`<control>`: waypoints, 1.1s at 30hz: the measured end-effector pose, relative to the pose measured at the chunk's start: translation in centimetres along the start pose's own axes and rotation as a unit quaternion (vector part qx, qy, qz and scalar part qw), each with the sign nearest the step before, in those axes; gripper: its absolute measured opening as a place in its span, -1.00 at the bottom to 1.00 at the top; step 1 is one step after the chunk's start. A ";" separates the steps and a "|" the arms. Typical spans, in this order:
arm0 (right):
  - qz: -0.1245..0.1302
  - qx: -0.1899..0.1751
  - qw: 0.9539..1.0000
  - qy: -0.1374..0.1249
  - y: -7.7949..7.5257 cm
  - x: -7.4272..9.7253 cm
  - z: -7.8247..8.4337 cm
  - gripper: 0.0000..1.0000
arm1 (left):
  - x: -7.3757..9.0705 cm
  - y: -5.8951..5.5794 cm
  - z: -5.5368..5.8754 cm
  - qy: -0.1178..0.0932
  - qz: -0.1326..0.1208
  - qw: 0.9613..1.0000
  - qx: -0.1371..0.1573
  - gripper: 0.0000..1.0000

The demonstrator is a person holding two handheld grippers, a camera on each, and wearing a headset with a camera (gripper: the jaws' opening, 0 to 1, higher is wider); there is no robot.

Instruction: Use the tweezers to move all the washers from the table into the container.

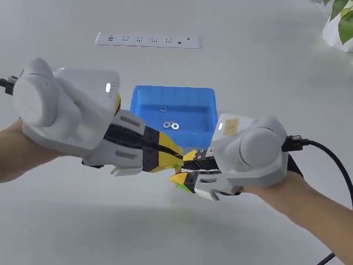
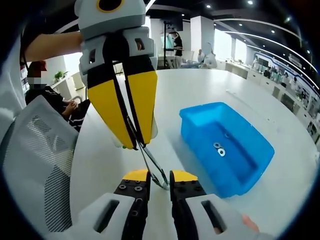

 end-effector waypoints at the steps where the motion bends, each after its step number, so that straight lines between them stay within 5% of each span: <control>1: -0.004 0.002 1.000 0.002 0.0 0.0 0.0 -0.69 | 0.0 0.1 0.0 0.000 0.001 1.000 0.002 -0.89; 19: -0.009 0.006 1.000 -0.001 0.0 0.1 0.1 -0.76 | -0.4 0.4 -0.2 0.000 0.013 1.000 0.011 -0.89; 33: 0.000 0.014 1.000 -0.003 0.1 0.9 -0.9 -0.76 | 0.7 0.4 -1.1 0.007 0.003 1.000 -0.011 -0.90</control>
Point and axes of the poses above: the centre of the closed fingertips' face, and the gripper's own axes: x roughly backward along the fingers, y roughly to its left, z roughly out of its underside, the point moved 7 cm from there along x, roughly backward along the fingers, and after that the axes turned 5 degrees about -z, right-handed, at the moved point
